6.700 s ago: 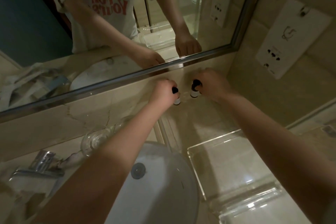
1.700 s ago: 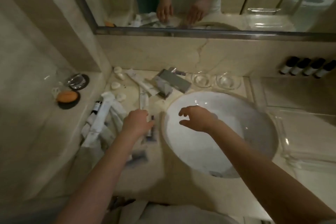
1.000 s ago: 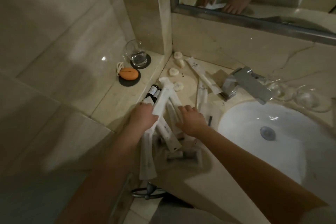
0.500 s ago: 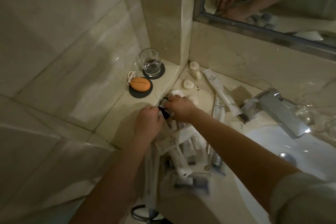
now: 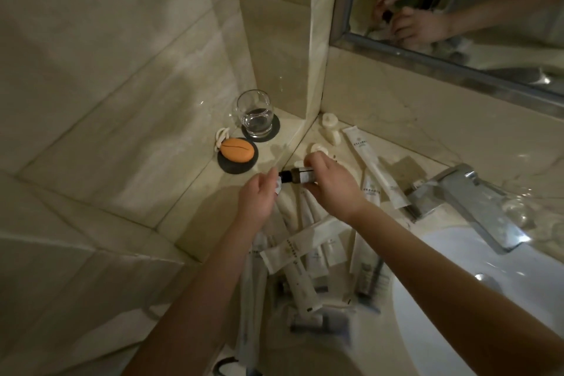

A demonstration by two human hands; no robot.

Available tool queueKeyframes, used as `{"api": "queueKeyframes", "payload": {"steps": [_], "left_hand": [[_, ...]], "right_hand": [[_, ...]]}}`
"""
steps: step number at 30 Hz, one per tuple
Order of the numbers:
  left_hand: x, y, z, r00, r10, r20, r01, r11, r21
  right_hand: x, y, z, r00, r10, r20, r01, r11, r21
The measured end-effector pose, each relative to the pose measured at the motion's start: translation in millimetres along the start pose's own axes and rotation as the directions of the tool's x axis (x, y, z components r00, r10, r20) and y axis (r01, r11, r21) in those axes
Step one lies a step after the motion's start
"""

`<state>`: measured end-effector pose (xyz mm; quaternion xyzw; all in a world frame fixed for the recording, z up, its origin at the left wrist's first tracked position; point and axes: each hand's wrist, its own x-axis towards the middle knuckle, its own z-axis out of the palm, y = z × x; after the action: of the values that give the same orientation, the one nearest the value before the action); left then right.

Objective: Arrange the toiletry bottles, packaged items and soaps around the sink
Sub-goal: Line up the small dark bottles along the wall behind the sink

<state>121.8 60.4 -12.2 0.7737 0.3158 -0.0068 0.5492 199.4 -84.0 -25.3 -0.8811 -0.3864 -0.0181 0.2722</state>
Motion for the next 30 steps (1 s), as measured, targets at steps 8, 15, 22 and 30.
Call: {"api": "queueKeyframes", "payload": {"steps": [8,15,22,30], "left_hand": [[5.5,9.3,-17.8,0.981,0.043,-0.191,-0.046,0.999,-0.012],[3.1,-3.9,-49.7,0.915,0.337,-0.221,-0.290,0.932,0.220],[-1.4,-1.9,-49.0,0.907,0.343,-0.244,-0.283,0.926,0.251],[-18.8,18.5,-39.8,0.913,0.374,-0.162,-0.334,0.914,0.229]], "right_hand": [[-2.9,-11.5,15.3,0.997,0.068,0.047,-0.069,0.997,0.034],[27.0,-4.9,52.1,0.905,-0.096,0.415,0.201,0.955,-0.218],[38.3,-7.3,57.9,0.870,-0.060,0.489,0.294,0.860,-0.418],[16.7,1.9,3.2,0.980,0.113,0.162,-0.081,0.978,-0.190]]}}
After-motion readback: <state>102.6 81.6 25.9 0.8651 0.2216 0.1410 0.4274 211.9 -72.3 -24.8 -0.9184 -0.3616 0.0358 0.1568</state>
